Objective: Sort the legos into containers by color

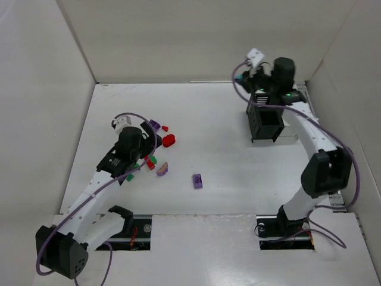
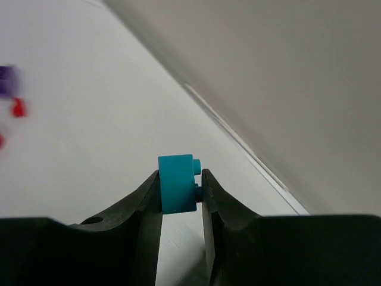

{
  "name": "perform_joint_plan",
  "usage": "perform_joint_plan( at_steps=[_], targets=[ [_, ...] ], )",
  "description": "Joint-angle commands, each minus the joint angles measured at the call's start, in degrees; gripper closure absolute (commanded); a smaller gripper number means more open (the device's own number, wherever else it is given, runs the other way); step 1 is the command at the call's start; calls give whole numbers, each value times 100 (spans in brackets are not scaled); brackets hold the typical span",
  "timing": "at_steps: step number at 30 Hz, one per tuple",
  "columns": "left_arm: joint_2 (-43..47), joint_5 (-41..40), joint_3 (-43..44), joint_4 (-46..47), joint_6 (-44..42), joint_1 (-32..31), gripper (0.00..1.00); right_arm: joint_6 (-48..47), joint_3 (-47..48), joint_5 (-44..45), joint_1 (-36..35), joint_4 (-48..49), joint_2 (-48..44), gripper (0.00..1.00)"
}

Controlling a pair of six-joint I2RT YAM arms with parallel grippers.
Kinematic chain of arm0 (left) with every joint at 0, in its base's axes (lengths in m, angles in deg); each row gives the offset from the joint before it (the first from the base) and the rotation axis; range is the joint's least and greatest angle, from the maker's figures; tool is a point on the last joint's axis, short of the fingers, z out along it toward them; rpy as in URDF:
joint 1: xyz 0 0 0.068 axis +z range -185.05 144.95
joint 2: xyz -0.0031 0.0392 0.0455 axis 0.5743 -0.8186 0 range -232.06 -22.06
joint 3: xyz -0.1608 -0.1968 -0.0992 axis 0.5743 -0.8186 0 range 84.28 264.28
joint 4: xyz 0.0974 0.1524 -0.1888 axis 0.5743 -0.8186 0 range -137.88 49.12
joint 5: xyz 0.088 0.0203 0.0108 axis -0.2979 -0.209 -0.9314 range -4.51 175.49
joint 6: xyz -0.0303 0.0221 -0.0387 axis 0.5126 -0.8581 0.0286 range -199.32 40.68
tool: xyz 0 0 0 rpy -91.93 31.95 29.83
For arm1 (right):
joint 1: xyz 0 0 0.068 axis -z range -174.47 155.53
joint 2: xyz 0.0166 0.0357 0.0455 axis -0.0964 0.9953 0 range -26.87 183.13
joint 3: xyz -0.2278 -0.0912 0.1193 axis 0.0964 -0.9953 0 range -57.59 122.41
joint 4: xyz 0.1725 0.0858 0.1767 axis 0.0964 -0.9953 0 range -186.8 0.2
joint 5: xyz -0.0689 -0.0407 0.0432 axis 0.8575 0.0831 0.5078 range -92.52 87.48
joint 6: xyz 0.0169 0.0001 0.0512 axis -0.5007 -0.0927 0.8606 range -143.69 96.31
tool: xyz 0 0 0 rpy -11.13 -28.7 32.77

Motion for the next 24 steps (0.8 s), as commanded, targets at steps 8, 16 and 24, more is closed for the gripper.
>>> perform_joint_plan(
  at_steps=[8, 16, 24],
  targets=[
    [-770, -156, 291, 383, -10, 86, 1, 176, -395, 833, 2385, -709, -263, 100],
    [-1525, -105, 599, 383, -10, 323, 1, 299, 117, 1516, 2623, -904, 381, 98],
    [-2247, 116, 959, 726, -265, 780, 1, 361, -6, 2196, 2737, -745, 258, 90]
  ],
)
